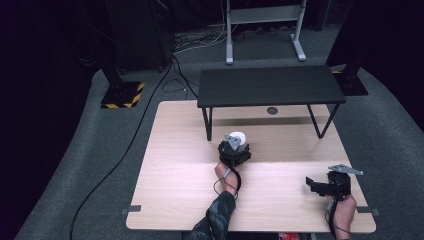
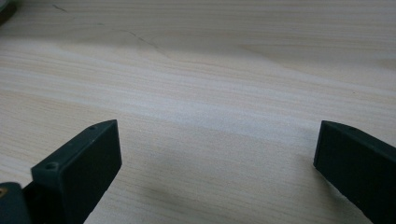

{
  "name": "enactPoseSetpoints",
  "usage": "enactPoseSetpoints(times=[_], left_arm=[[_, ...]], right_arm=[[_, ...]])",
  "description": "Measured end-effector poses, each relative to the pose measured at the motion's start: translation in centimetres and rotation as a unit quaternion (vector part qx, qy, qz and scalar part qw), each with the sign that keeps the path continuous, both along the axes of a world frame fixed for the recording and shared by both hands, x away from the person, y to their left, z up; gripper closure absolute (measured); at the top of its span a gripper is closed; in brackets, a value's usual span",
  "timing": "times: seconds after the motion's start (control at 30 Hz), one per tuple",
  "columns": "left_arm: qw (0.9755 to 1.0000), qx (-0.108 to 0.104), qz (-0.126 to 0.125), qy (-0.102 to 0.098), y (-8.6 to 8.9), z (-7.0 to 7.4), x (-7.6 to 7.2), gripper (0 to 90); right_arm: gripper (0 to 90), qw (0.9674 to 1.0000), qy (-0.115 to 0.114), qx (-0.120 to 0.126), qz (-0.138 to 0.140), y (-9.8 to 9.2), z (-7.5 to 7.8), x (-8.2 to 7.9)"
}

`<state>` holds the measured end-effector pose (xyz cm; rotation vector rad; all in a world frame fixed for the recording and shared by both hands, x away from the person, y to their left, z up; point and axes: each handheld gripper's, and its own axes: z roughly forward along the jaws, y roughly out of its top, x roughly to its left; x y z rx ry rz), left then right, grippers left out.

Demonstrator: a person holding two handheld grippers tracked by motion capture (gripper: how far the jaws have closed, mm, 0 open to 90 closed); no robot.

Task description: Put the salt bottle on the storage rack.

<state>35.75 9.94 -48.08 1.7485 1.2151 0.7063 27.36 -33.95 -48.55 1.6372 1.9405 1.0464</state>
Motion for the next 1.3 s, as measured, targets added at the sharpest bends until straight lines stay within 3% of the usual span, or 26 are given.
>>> enactPoseSetpoints(times=[0.53, 1.3], left_arm=[[0.9996, -0.014, -0.020, -0.015, 0.4, 2.4, -0.6, 28.0], [0.9985, -0.014, -0.048, -0.025, 0.8, 6.7, 0.4, 28.0]], right_arm=[[0.0, 1.0000, 0.001, -0.002, 0.000, 0.1, 0.0, 0.1], [0.0, 1.0000, 0.004, -0.004, -0.001, 0.2, 0.1, 0.1]])
